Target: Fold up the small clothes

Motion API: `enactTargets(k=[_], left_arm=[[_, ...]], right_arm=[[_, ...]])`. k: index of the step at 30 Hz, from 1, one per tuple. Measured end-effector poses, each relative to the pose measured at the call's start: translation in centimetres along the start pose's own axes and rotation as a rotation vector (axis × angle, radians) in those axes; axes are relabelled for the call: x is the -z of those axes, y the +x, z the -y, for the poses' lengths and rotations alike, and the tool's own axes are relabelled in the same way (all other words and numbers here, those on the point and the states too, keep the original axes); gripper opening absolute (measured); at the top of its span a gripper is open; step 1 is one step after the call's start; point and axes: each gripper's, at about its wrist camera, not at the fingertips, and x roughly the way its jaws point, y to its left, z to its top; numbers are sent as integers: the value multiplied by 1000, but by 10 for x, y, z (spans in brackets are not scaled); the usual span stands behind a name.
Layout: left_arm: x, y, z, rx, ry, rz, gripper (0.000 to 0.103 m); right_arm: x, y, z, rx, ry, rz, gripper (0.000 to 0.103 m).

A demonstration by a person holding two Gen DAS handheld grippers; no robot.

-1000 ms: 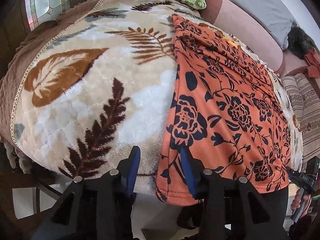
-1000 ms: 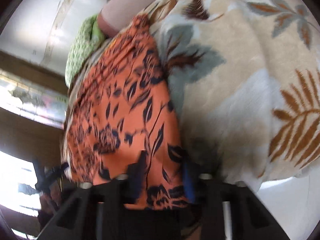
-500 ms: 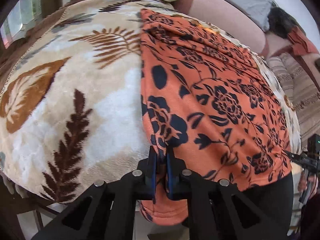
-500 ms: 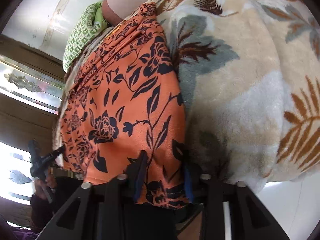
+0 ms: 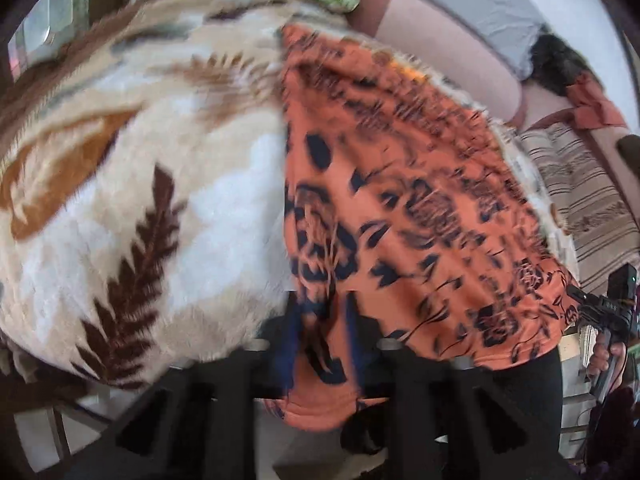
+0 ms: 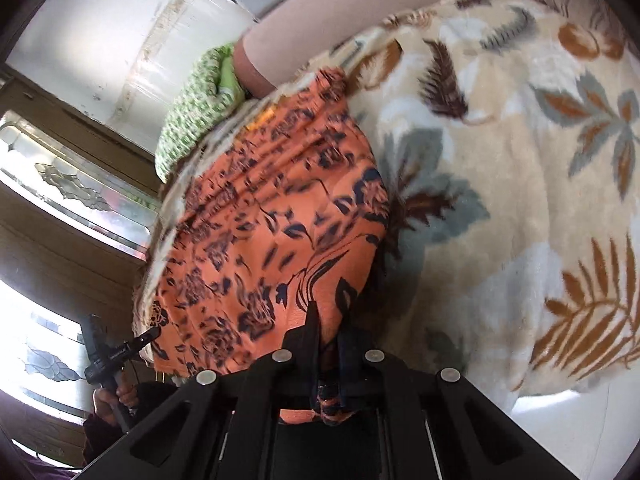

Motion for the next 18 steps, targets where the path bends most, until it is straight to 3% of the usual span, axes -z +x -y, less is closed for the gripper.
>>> enactTargets(k=[2,5,6,8,13,15,18], left_arm=[[4,6,-1,17,-11,-22,49],[4,5,2,8,14,-28,49],[5,6,3,4,20,-34,44],[5,8,5,6,42,-55,10],[7,11,18,17,92,-58,7],[3,7,19,49,86,-56,6],[-8,-6,19,144,53,-43,6]], right_arm=[[4,6,8,-13,27,-36,7],[10,15,20,-17,85,-90,11],[11,17,23,-13,103,-101,11],[15,22,30,-3,128,-120,14],[22,39,33,6,112,-167,34],[24,38,23,19,33,-156,32],[18,27,9,-33,12,-150,8]])
